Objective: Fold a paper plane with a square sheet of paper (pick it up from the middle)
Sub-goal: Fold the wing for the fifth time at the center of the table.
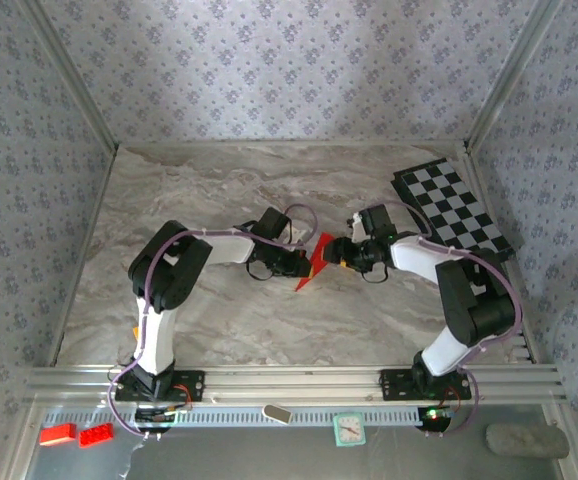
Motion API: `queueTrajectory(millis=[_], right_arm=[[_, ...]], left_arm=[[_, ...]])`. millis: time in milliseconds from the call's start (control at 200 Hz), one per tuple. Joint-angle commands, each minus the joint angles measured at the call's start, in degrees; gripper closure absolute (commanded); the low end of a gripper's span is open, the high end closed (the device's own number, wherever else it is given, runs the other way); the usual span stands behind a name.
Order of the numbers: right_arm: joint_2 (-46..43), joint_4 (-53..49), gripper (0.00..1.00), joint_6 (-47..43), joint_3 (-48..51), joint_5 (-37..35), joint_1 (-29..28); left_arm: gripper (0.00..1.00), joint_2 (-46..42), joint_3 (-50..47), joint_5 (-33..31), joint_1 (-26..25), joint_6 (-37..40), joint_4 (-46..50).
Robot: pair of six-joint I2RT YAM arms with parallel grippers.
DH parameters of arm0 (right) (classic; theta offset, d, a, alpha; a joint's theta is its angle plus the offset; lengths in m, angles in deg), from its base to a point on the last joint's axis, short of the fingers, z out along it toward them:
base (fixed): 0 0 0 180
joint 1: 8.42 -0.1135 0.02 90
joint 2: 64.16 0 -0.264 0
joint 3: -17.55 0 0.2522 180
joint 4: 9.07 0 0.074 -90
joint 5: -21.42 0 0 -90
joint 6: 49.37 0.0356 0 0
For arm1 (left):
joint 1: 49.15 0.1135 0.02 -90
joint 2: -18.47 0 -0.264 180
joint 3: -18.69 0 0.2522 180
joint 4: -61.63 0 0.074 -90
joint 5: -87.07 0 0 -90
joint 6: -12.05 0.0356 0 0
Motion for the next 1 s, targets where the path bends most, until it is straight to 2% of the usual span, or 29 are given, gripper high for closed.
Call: queueTrajectory(millis=[0,570,994], right_arm=[[1.5,-1.1,0.36,-1.2,-1.9,0.4,-0.5],[7.7,-2.9,0.42,0.8,-5.2,-1.8,-1.6],[13.0,-9.9,0.37,3.3,-10.4,-9.3,-3.6]], left_arm=[[1.00,0.8,0.7,2.0,0.4,-2.0,-1.3],[1.00,2.2,-1.4,2.0,1.3,-6.4,-5.3],[0.97,2.9,-2.2,1.9,1.3,-6.7,-5.7]])
